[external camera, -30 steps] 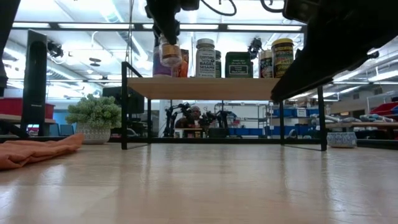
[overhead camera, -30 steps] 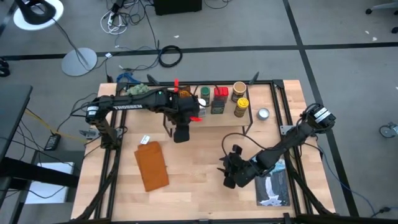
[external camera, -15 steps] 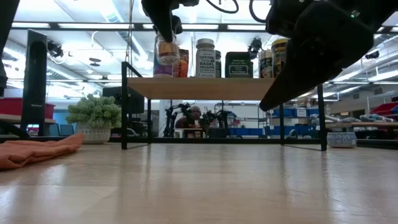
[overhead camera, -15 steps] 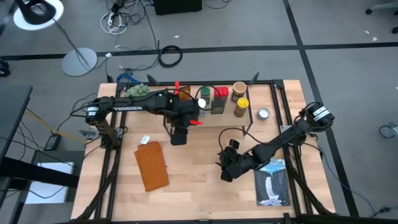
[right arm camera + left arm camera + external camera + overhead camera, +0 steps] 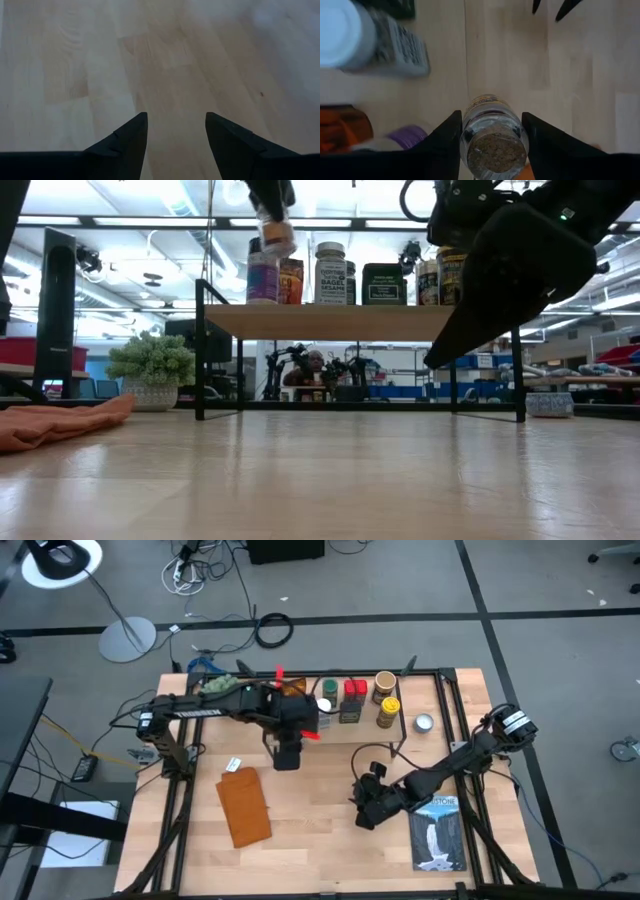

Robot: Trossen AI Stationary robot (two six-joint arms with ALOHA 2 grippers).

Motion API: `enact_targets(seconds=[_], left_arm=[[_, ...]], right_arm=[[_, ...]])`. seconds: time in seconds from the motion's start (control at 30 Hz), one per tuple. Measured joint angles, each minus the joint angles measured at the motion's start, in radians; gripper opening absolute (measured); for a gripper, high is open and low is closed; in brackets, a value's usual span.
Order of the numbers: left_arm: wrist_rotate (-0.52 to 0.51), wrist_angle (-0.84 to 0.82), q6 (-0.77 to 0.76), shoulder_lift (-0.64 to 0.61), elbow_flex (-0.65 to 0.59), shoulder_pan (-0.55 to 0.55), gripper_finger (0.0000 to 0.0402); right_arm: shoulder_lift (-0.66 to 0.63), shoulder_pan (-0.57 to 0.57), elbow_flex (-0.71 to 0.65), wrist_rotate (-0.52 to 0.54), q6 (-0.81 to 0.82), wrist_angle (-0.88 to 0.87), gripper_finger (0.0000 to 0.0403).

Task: Shelf spices
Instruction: Put the brown seasoning bottle on the shelf

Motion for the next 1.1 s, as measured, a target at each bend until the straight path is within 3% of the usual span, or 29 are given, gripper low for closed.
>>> enact_targets(seconds=[0.57,0.83,1.1], left_arm=[[0.051,0.014,0.219,0.083,0.008,0.133,0.0170],[0.082,0.034,0.226,0.098,0.008,0.160,0.0172],[0.079,0.042,0.203,0.106,0.008,0.160,0.0200]], right_arm=[[0.000,0.000,0.000,-0.009,0.019,0.001,0.0199],[0.000,0.000,0.000,-0.013,0.027,0.003,0.0199],[0.000,0.002,0.000,-0.015,0.027,0.002,0.0199]])
